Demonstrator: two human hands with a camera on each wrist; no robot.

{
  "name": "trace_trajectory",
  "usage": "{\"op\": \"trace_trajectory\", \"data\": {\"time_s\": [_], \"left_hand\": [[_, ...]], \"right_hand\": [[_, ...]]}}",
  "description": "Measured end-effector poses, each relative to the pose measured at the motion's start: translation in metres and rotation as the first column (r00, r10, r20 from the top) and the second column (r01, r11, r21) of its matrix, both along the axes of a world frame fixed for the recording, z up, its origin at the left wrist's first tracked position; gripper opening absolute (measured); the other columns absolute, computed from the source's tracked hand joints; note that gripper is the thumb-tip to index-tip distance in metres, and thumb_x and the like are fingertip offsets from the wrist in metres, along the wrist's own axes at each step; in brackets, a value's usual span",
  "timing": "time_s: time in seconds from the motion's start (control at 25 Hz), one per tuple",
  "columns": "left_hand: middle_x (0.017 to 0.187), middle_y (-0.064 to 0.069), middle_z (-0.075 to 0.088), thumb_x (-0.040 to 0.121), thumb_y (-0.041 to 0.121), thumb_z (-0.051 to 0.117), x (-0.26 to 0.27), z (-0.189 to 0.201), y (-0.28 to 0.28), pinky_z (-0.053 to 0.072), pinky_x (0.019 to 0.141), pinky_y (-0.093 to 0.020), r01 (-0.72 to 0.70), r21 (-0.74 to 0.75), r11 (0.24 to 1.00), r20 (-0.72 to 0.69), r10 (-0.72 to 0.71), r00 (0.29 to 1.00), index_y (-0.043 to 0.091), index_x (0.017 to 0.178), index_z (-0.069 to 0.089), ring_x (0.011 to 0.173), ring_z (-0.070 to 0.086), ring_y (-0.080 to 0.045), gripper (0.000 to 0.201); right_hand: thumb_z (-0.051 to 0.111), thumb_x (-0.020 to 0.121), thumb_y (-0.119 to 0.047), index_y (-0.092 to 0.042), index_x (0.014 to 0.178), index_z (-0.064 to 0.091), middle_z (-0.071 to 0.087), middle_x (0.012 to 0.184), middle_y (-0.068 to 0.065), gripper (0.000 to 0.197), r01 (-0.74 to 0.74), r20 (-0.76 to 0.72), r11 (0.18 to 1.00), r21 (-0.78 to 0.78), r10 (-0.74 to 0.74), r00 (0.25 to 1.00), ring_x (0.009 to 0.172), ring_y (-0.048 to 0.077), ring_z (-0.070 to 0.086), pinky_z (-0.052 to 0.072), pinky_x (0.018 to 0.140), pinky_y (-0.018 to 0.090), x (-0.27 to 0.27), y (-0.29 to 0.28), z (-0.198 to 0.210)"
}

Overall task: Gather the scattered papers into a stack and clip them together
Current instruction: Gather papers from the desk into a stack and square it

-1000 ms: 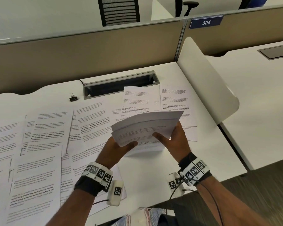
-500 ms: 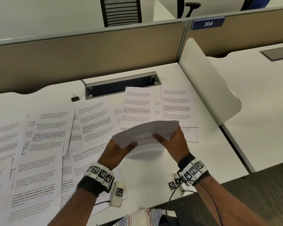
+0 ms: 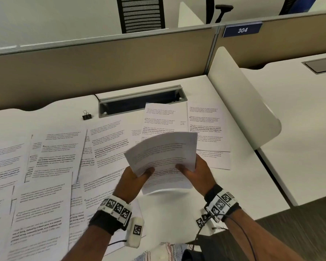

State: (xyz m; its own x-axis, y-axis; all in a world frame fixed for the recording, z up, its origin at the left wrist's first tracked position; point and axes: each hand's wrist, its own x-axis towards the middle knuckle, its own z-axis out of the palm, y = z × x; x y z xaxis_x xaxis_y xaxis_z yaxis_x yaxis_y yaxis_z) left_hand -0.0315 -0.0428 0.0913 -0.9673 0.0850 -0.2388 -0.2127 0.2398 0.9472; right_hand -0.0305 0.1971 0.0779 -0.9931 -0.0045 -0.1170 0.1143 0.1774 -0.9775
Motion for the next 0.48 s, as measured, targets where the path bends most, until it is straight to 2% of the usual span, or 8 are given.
{"op": "trace_trajectory", "data": {"time_s": [0.08,0.24,0.4,0.48], "left_hand": [[0.097,0.011,0.079,0.085,0.025,0.081,-0.005,-0.001,-0.005,0.061,0.080,-0.031,-0.081,0.035,0.996,0.051,0.079,0.996,0.031,0.098,0.075,0.090,0.075,-0.007,0.015],[0.095,0.005,0.081,0.084,0.019,0.079,-0.014,-0.004,-0.012,0.062,0.070,-0.026,-0.085,0.086,0.993,0.114,0.075,0.991,0.019,0.100,0.075,0.087,0.078,-0.016,0.017],[0.084,0.016,0.079,0.084,0.025,0.079,-0.028,-0.014,-0.018,0.059,0.059,-0.019,-0.120,-0.004,0.993,0.114,0.119,0.986,0.025,0.095,0.073,0.077,0.077,-0.010,0.012],[0.078,0.014,0.079,0.084,0.028,0.080,-0.037,-0.020,-0.027,0.059,0.063,-0.023,-0.192,-0.044,0.980,0.129,0.196,0.972,0.026,0.093,0.072,0.074,0.075,-0.010,0.012]], "right_hand": [[0.078,0.087,-0.019,-0.015,0.121,0.062,0.072,0.110,-0.003,0.038,-0.023,-0.024,1.000,0.005,0.023,0.999,0.095,0.006,0.071,0.060,0.076,0.021,-0.010,-0.002,0.004],[0.081,0.084,-0.021,-0.014,0.120,0.062,0.074,0.114,0.001,0.042,-0.006,0.018,0.994,-0.107,0.008,1.000,0.098,0.017,0.074,0.063,0.077,0.033,-0.036,-0.008,0.002],[0.073,0.092,-0.022,-0.009,0.119,0.062,0.075,0.113,0.002,0.032,-0.012,0.100,0.988,-0.151,0.027,0.995,0.100,0.011,0.073,0.060,0.083,0.029,-0.063,-0.008,-0.016],[0.068,0.095,-0.027,-0.014,0.115,0.062,0.072,0.113,0.001,0.025,-0.001,0.122,0.998,-0.058,0.008,0.993,0.098,0.004,0.068,0.055,0.084,0.030,-0.076,0.003,-0.034]]}}
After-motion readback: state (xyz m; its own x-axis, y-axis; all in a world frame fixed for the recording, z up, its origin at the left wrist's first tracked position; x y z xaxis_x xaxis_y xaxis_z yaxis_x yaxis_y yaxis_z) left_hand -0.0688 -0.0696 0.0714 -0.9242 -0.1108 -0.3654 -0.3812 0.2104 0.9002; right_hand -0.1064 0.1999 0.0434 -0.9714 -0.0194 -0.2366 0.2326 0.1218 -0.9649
